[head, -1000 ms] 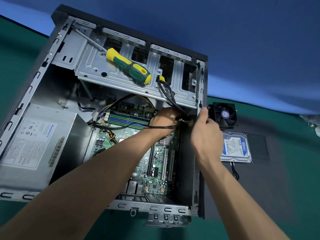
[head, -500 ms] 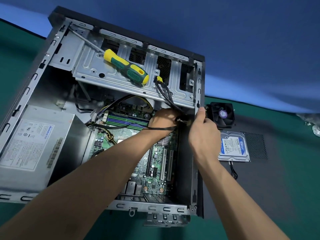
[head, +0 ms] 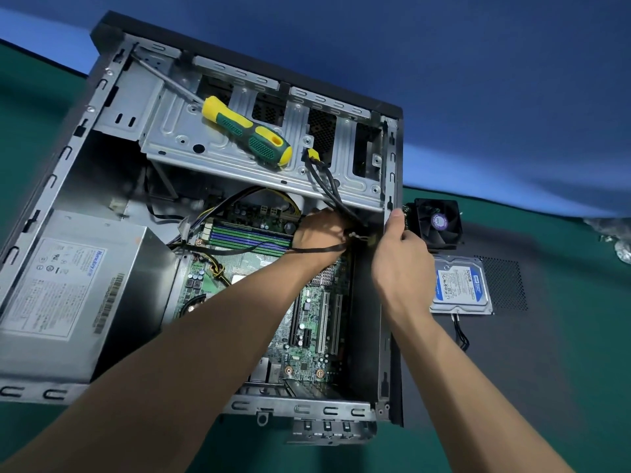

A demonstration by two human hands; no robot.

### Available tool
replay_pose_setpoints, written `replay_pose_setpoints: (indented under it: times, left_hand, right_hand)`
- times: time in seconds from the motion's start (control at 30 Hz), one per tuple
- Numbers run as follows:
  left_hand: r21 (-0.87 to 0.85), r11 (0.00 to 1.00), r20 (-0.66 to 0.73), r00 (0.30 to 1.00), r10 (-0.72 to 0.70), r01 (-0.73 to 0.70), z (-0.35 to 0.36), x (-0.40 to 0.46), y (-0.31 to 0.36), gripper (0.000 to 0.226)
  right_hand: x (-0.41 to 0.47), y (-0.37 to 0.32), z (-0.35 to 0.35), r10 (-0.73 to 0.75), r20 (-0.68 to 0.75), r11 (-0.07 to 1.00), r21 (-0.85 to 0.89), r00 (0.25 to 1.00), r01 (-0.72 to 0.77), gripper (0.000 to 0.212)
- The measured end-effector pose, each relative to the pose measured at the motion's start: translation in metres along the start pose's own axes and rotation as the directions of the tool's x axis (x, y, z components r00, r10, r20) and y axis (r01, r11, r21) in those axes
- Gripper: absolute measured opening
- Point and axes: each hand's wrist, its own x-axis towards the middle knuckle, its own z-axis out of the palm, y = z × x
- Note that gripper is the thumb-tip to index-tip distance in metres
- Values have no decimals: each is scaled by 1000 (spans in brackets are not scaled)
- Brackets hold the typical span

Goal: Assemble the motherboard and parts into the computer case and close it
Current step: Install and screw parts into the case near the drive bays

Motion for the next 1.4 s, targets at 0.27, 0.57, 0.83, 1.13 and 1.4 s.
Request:
replay_pose_setpoints:
  times: [0.27,0.57,0.83,1.13,1.4]
  left_hand:
    - [-4,998,-79,995,-57,57,0,-6,5,22]
    - [125,991,90,995,28,-40,-24,-26,20,37]
    - [165,985,463,877,-129,58,-85,-55,39,29]
    - [384,885,81,965,251,-262,-153,-57,59,26]
    - [736,466,293,851,436,-492,-159,-22,46,20]
  right_hand:
    - [4,5,4,-8,-6,1000,-8,1000,8,59]
    - [0,3,4,-112,-34,989,-100,993,108,65]
    - [-3,1,1,-87,-20,995,-56,996,86,63]
    - [-8,0,-6,-78,-22,996,-52,997,76,61]
    - [-7,3,-4,-73,-30,997,-19,997,73,61]
